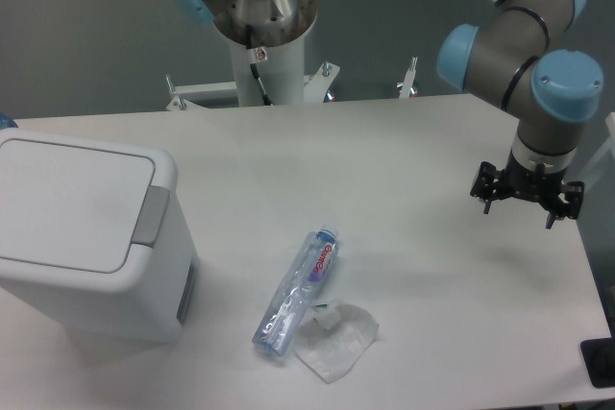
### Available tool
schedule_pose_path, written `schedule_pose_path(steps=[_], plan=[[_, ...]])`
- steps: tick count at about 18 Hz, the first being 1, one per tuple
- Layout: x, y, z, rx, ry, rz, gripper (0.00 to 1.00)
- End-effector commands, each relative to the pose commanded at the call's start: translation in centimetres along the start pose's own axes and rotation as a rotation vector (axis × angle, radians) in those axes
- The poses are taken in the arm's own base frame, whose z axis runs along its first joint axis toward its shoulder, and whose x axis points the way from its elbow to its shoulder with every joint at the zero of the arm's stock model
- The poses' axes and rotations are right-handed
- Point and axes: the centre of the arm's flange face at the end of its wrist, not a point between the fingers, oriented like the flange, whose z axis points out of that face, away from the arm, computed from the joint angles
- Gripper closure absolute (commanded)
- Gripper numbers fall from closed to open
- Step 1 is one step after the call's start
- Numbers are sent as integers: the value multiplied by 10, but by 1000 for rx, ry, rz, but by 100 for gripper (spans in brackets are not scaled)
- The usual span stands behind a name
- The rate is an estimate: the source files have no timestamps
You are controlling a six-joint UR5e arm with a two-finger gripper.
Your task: Open the trash can
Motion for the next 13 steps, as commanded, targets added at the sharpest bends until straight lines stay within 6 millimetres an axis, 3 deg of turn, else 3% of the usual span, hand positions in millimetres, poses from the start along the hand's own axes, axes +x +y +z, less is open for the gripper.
schedule_pose_path(steps=[9,13], plan=[[6,1,-4,2,8,-93,0],[26,-8,-28,89,22,-137,0]])
